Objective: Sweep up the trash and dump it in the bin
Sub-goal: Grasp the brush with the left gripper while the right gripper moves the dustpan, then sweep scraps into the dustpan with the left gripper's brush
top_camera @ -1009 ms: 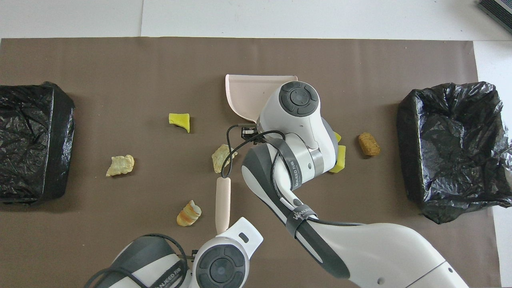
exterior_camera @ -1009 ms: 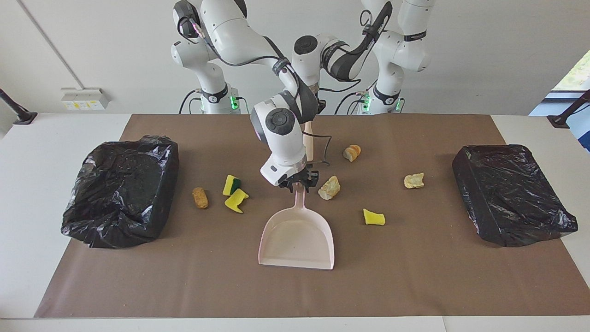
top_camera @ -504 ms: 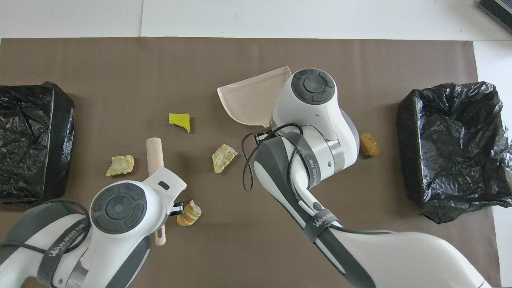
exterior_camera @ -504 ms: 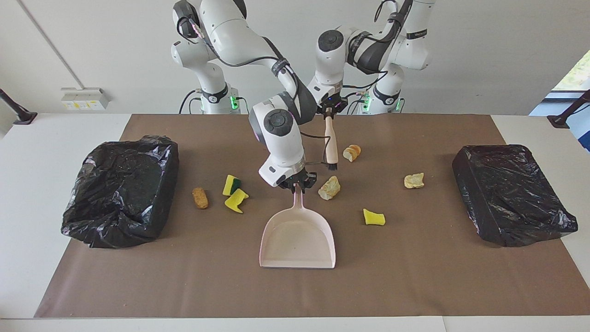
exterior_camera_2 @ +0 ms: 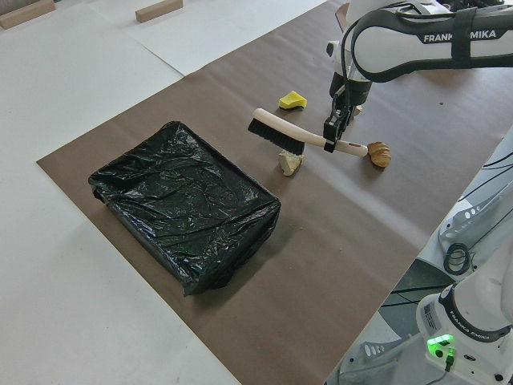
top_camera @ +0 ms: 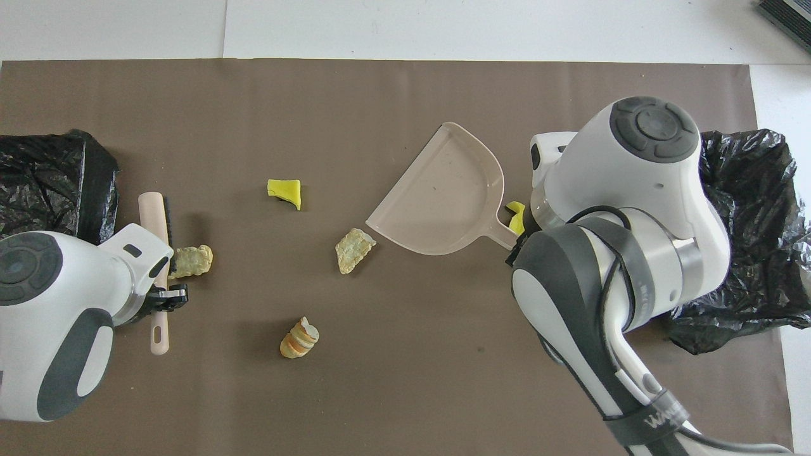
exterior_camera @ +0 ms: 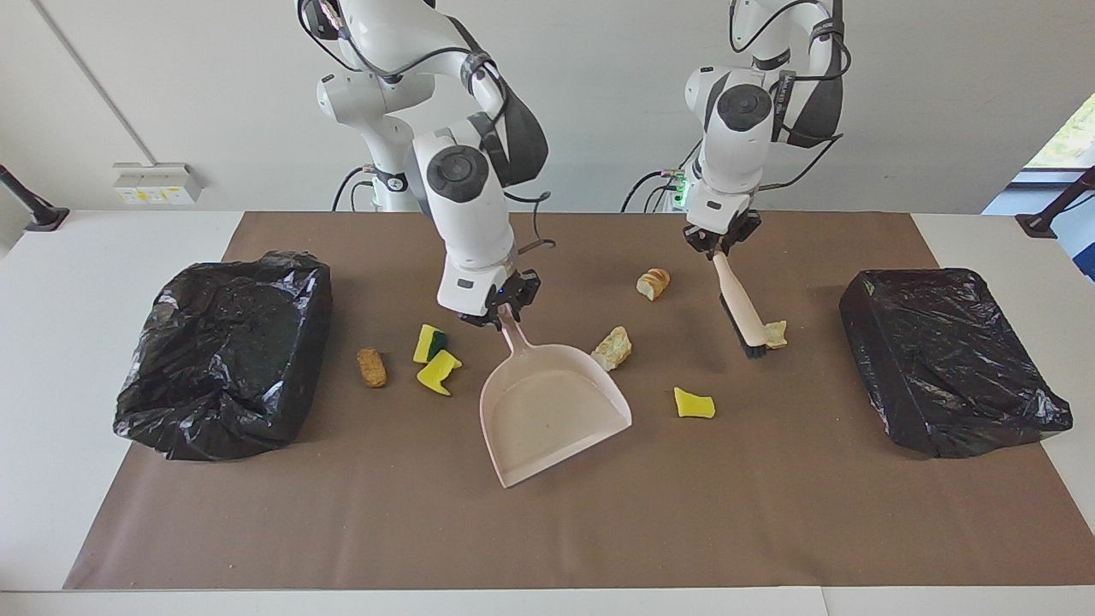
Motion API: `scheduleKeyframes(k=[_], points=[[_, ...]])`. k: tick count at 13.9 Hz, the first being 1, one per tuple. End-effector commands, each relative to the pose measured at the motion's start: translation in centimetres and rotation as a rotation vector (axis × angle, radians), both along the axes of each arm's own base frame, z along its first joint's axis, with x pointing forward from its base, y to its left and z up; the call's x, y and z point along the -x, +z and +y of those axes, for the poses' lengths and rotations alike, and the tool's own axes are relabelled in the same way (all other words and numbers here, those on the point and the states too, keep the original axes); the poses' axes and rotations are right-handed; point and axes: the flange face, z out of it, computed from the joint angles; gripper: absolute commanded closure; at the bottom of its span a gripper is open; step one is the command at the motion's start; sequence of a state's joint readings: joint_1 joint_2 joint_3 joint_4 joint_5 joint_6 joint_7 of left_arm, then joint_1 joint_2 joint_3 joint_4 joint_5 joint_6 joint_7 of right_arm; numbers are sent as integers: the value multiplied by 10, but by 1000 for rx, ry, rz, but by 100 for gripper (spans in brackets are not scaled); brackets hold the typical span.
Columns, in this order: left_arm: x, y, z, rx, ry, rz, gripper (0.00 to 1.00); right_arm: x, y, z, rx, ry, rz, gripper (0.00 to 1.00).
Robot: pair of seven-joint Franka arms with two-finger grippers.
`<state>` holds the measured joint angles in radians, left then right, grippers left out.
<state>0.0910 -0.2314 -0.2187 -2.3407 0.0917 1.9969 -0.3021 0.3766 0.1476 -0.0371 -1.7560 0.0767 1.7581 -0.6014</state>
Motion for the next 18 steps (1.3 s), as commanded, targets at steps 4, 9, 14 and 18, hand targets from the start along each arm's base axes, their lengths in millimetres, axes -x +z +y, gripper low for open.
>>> scheduleKeyframes(k=[4,9,14,18], points=[[9,-44,27,-1,15,11,100,12,-59,31,28,260,3,100],[5,-62,-22,9,-100,45,100,32,-73,23,125,351,63,100],[-4,-88,-116,104,-189,-17,100,38,-82,5,136,354,58,100],[-13,-79,-178,193,-220,-40,100,47,-85,16,132,317,31,100]])
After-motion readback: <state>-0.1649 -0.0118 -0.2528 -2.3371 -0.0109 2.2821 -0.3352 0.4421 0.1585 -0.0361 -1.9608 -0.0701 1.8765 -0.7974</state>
